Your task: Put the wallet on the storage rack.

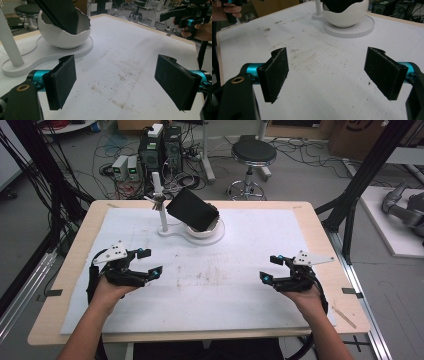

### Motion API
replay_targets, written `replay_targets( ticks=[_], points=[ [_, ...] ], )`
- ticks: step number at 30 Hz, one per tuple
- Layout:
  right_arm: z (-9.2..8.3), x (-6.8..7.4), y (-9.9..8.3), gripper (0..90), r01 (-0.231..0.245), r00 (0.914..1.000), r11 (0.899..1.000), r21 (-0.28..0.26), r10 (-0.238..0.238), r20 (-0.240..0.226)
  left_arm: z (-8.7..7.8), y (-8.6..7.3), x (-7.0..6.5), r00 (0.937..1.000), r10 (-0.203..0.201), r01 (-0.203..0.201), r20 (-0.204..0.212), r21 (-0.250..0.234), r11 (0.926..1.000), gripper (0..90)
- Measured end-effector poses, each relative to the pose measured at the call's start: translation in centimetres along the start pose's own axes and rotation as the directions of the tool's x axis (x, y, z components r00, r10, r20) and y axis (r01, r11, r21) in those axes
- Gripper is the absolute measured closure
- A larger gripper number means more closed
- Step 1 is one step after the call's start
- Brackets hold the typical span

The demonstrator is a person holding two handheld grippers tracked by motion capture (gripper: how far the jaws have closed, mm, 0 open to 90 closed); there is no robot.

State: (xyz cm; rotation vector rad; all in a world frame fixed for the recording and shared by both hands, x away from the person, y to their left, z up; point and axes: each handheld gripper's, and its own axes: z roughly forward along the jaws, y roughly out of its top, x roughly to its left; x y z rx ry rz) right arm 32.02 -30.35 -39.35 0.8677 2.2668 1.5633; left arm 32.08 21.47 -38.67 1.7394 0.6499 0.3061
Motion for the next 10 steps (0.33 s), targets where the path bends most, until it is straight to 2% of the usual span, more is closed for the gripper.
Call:
replay_targets(
  ticks=[10],
  points=[
    [-0.01, 0.07, 0.02, 20.1, 0.001, 1.0, 1.0, -0.001, -0.001, -0.005, 0.27, -0.07, 0.03, 1.0, -0.002, 0.002, 0.001, 0.006, 1.0, 17.5]
  ],
)
